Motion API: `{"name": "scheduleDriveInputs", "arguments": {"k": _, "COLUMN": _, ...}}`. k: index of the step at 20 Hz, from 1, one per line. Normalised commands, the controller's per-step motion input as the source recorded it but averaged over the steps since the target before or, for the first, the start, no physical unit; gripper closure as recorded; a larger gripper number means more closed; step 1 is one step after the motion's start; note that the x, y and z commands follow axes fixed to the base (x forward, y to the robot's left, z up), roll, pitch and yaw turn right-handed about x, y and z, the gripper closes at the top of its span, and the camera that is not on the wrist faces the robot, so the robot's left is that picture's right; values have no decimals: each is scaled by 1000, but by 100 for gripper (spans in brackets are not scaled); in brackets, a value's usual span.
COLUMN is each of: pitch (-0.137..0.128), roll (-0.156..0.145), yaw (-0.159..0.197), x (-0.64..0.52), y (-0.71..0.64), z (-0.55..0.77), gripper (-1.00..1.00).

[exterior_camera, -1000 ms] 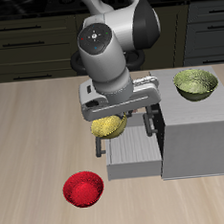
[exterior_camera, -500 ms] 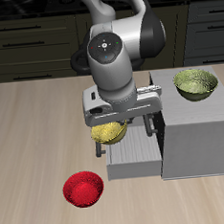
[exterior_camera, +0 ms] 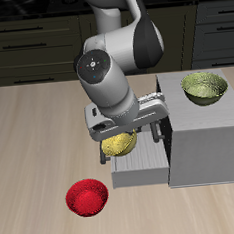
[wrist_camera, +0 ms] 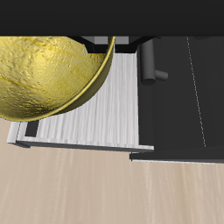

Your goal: Place the yellow bowl in the bottom drawer of the white cabinet

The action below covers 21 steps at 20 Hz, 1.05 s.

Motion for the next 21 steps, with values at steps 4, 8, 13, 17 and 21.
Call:
{"name": "scheduleDriveInputs", "arguments": {"k": 4, "pitch": 62, "roll": 45, "yaw": 47, "x": 113, "y": -45, "z": -280, "gripper": -100}}
{"name": "scheduleDriveInputs", "arguments": {"k": 8, "pitch": 27, "roll": -14, "yaw": -5, "x": -45, "y": -153, "z": -150, "gripper": -100}}
{"name": "scheduleDriveInputs", "arguments": {"k": 13, "pitch": 38, "roll": 36, "yaw": 2, "x": -79, "y": -11, "z": -154, "gripper": -100}}
{"name": "scheduleDriveInputs", "arguments": {"k": 17, "pitch": -3, "roll": 11, "yaw": 22, "x": -56, "y": -26, "z": -11, "gripper": -100}}
{"name": "scheduleDriveInputs", "arguments": {"k": 21, "pitch": 8, "roll": 1, "yaw": -12, "x": -51, "y": -79, "z": -7, "gripper": -100}}
